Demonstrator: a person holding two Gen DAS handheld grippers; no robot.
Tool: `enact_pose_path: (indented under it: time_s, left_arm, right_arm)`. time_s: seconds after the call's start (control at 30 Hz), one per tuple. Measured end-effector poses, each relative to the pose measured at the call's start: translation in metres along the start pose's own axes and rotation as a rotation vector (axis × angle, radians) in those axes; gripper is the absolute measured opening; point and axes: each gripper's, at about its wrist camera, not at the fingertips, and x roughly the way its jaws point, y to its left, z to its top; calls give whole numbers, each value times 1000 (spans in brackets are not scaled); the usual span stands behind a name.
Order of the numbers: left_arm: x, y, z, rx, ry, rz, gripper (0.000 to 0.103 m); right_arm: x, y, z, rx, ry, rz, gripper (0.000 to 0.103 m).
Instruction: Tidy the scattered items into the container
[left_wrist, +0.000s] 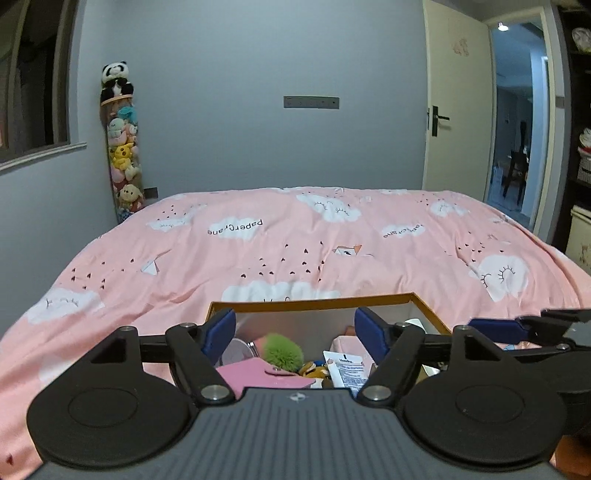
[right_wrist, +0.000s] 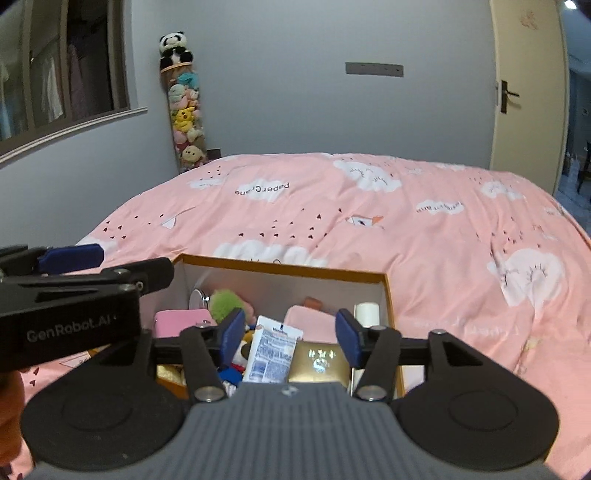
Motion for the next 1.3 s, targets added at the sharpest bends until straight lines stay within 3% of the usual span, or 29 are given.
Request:
enact_pose_path:
  time_s: [0.37, 0.57, 1.3]
  left_arm:
    - [12, 10, -33, -70, 63, -2, 88]
    - [18, 15, -47, -83, 93, 52, 88]
    - [28, 9, -63, -14, 125, 118, 88]
  right_arm:
    - [5, -7, -33, 38, 29, -52, 73]
    - [6, -4, -45, 27, -3, -66, 84]
    - [16, 2, -63, 9, 7, -95, 94]
